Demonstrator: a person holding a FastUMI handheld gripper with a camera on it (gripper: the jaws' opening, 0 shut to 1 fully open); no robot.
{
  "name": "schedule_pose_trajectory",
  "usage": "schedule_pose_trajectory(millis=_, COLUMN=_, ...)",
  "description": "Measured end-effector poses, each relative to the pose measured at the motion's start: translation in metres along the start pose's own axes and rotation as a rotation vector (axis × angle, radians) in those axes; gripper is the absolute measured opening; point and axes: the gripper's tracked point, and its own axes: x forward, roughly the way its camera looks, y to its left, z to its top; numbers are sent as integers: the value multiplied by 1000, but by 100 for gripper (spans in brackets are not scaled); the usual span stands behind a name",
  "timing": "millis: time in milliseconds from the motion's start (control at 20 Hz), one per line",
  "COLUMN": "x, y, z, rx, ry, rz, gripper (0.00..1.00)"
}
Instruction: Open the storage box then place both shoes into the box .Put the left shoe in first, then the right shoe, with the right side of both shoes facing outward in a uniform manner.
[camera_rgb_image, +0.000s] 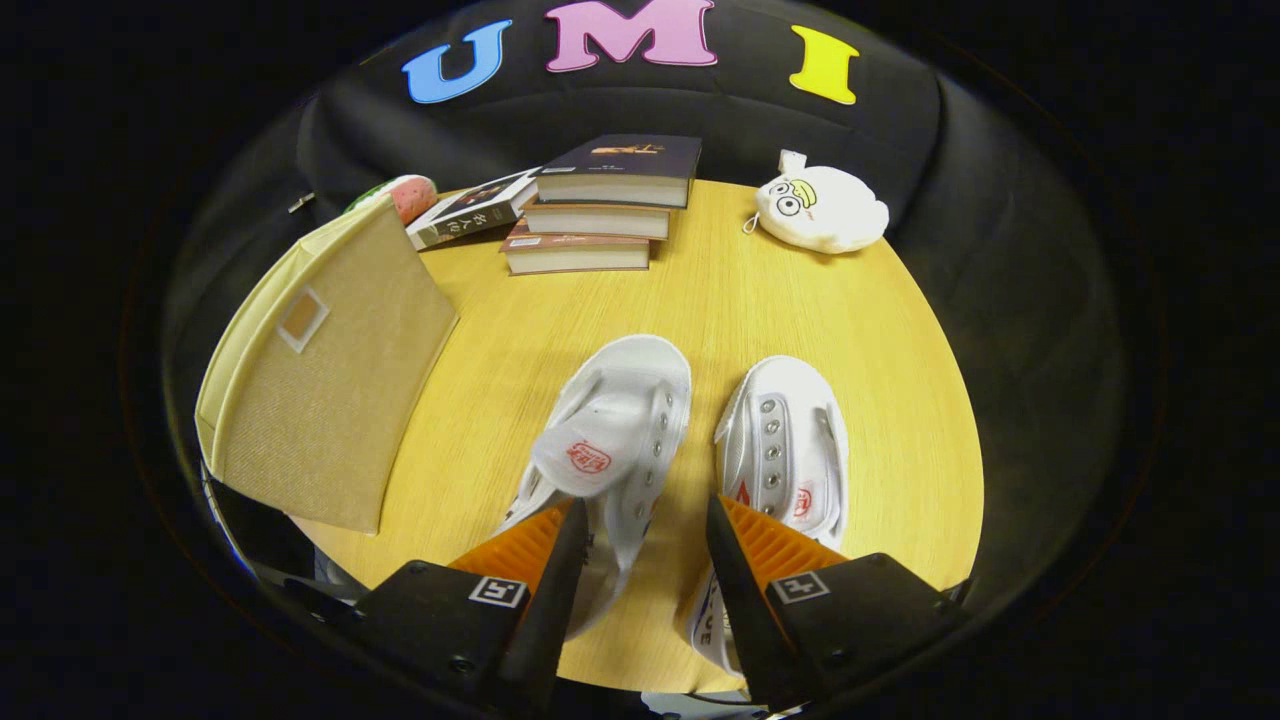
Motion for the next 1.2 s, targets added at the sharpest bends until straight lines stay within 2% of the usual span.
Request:
schedule_pose_trajectory(millis=100, x=14, y=-1, z=0, rx=46, ry=4, rz=-18, gripper=66)
schedule_pose_trajectory(millis=200, x=27, y=-4, z=3, rx=111, ry=-7, rz=-38, gripper=54)
schedule_pose_trajectory(millis=300, x=31, y=4, z=1, rx=199, ry=6, rz=-15, gripper=43)
schedule_pose_trajectory(millis=350, x=34, y=3, z=-1, rx=243, ry=5, rz=-14, gripper=31)
schedule_pose_trajectory(millis=400, x=32, y=0, z=1, rx=275, ry=0, rz=-22, gripper=26)
schedule_pose_trajectory(millis=450, x=34, y=-1, z=1, rx=291, ry=7, rz=-25, gripper=14)
schedule_pose_trajectory(millis=550, x=30, y=-2, z=2, rx=325, ry=18, rz=-27, gripper=7)
schedule_pose_trajectory(millis=850, x=-5, y=7, z=22, rx=399, ry=-15, rz=28, gripper=6)
schedule_pose_trajectory(millis=1200, x=-77, y=30, z=79, rx=454, ry=-68, rz=44, gripper=7)
